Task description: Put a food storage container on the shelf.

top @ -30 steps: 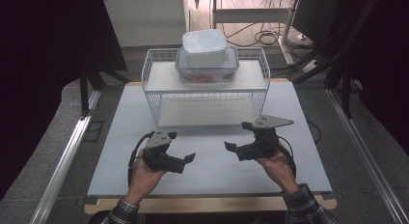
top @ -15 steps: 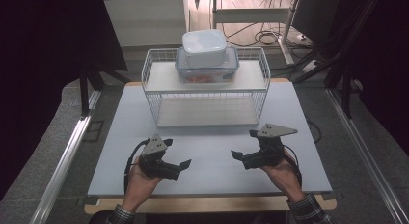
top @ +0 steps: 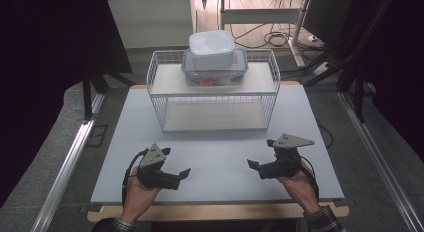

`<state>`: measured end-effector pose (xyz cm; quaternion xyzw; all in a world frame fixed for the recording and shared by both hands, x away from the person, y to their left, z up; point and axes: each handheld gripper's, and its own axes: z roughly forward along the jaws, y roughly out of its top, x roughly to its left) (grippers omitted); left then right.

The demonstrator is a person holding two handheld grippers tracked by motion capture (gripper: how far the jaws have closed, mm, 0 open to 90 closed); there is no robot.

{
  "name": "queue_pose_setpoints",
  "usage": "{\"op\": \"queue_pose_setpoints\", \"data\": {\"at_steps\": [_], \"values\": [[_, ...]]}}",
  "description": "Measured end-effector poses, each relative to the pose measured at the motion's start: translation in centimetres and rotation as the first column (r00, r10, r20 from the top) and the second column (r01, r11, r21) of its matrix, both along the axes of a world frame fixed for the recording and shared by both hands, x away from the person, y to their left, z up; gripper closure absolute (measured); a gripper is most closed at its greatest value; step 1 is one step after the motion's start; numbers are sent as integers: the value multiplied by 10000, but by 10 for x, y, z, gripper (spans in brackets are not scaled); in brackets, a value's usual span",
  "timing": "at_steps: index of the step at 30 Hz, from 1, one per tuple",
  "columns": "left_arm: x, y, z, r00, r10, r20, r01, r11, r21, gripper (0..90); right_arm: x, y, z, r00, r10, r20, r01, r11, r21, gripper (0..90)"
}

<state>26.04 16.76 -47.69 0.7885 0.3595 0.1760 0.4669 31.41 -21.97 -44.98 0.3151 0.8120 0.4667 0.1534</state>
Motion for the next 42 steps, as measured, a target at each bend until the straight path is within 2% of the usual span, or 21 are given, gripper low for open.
{"op": "queue_pose_setpoints", "data": {"at_steps": [10,23,29,34,42], "values": [[-5,18,-13,9985,447,-320,-445,9990,72,25,-2,-9,-14,9995,-312,18,312,9987,-410,0],[-10,34,-27,9934,1043,-473,-1015,9931,585,23,-5,-21,-32,9982,-533,-270,515,9966,-636,0],[-9,36,-34,9915,1159,-593,-1116,9912,711,22,-7,-27,-39,9971,-656,-398,621,9945,-838,1],[-6,34,-42,9896,1229,-750,-1145,9877,1067,21,-7,-29,-46,9964,-674,-518,621,9931,-991,2],[-1,29,-54,9828,1261,-1349,-1044,9819,1578,14,-5,-27,-56,9953,-580,-777,480,9910,-1252,4]]}}
